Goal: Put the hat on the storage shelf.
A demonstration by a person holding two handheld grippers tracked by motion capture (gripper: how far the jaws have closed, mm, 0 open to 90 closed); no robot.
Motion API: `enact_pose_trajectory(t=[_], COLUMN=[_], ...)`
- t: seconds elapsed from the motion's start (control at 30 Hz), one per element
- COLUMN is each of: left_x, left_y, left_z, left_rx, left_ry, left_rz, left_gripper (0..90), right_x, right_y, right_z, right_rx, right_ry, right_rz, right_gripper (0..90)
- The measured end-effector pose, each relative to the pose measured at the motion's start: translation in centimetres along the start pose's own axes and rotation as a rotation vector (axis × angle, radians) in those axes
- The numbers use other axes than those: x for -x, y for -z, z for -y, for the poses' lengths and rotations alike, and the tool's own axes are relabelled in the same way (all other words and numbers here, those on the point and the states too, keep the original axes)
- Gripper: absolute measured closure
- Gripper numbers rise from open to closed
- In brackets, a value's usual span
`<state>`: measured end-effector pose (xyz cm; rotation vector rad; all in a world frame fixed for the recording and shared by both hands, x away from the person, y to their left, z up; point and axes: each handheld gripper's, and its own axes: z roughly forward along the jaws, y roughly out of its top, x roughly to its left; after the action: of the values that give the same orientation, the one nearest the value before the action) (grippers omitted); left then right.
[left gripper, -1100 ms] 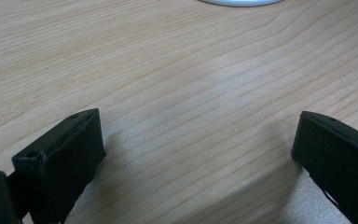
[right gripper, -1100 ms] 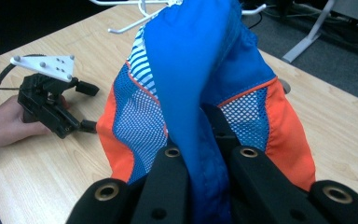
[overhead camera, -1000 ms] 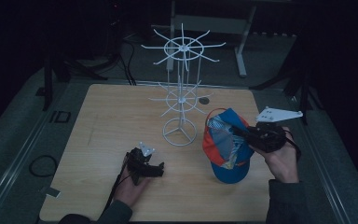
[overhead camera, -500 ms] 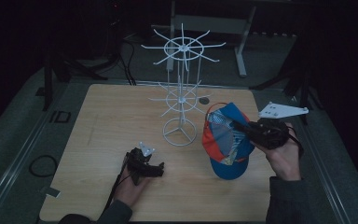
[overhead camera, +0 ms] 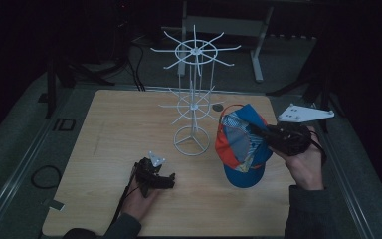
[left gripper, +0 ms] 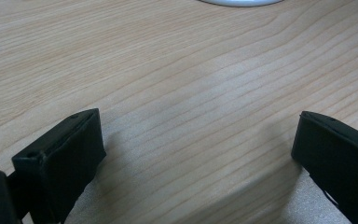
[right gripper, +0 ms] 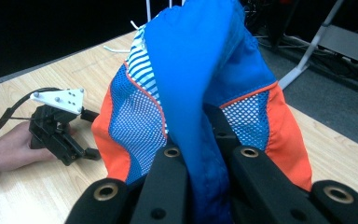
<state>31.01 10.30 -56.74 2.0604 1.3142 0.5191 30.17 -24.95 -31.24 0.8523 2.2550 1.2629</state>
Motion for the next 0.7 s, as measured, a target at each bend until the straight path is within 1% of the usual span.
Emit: enact_pose_trajectory(t=[0.07, 0.13, 0.27, 0.43, 0.7], left_x=[0.0, 0.0, 0.0, 0.0, 0.0], left_y=[0.0, 0.0, 0.0, 0.0, 0.0], left_z=[0.0, 0.0, 0.0, 0.0, 0.0], left_rx=[0.0, 0.002, 0.002, 0.002, 0.002], left_ry=[0.0, 0.002, 0.002, 0.003, 0.002], left_rz=[0.0, 0.0, 0.0, 0.0, 0.0], left_gripper=[2.6, 2.6, 2.6, 2.7, 2.7], right_x=[0.0, -0.1, -0.2, -0.2, -0.3], right_y=[0.0, 0.2, 0.3, 0.4, 0.5], right_z=[-0.1, -0.5, -0.9, -1.3, -1.5], right_rx=[0.0, 0.012, 0.031, 0.044, 0.058], right_ry=[0.002, 0.01, 0.008, 0.014, 0.019], right_rz=[0.002, 0.001, -0.016, -0.017, -0.021], right_gripper=[87.9, 87.9, 87.9, 87.9, 87.9])
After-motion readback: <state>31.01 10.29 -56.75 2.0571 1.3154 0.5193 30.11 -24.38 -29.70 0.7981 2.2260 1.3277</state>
